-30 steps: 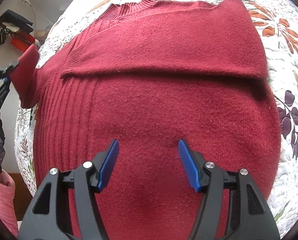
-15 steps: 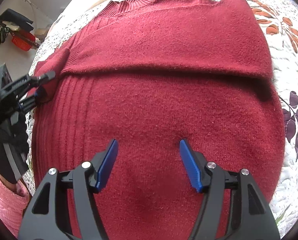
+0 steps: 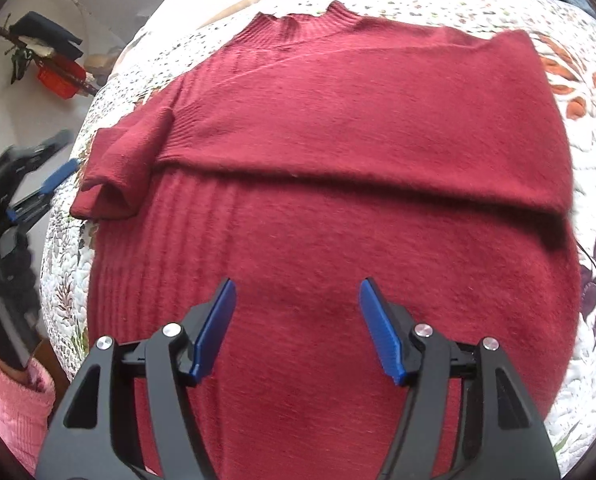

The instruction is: Fold small clothes

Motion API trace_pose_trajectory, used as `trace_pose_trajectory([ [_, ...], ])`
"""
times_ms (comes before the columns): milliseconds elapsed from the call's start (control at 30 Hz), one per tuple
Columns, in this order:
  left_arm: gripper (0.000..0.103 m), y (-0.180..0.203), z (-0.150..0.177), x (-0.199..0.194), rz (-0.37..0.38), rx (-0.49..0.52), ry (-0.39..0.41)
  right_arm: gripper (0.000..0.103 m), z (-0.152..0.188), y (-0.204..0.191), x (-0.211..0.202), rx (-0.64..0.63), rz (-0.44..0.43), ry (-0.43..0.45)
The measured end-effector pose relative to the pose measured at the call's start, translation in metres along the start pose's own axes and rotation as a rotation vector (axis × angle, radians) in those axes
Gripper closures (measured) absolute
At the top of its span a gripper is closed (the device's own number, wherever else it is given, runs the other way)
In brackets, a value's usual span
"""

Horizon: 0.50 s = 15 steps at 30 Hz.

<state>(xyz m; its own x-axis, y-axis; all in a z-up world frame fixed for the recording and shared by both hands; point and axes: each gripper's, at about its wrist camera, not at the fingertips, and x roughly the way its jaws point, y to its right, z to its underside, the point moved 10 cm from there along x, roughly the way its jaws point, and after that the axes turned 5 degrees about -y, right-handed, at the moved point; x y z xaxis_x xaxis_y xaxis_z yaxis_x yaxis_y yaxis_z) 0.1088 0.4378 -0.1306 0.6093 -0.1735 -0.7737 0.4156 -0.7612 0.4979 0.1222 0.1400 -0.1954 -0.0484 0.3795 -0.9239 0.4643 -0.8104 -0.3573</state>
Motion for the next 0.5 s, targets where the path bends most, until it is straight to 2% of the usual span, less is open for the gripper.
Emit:
trace_pose_trajectory([
  [133,0.046,-0.021,0.012,0.039,-0.07,0.0,-0.084,0.039,-0.008,-0.013,0.003,-0.022,0.006,-0.007],
  [267,0.045,-0.029,0.021,0.053,-0.095,0.031,-0.095,0.039,-0.018,-0.025,0.006,-0.036,0.011,-0.015],
  [333,0.045,-0.027,0.022,0.053,-0.101,0.05,-0.093,0.039,-0.023,-0.033,0.009,-0.046,0.014,-0.02],
  [433,0.045,-0.025,0.019,0.04,-0.062,0.033,-0.089,0.039,-0.037,-0.051,0.009,-0.071,0.002,-0.019],
  [500,0.045,-0.027,0.009,0.018,-0.032,0.013,-0.043,0.039,-0.049,-0.068,0.01,-0.08,-0.032,-0.023],
])
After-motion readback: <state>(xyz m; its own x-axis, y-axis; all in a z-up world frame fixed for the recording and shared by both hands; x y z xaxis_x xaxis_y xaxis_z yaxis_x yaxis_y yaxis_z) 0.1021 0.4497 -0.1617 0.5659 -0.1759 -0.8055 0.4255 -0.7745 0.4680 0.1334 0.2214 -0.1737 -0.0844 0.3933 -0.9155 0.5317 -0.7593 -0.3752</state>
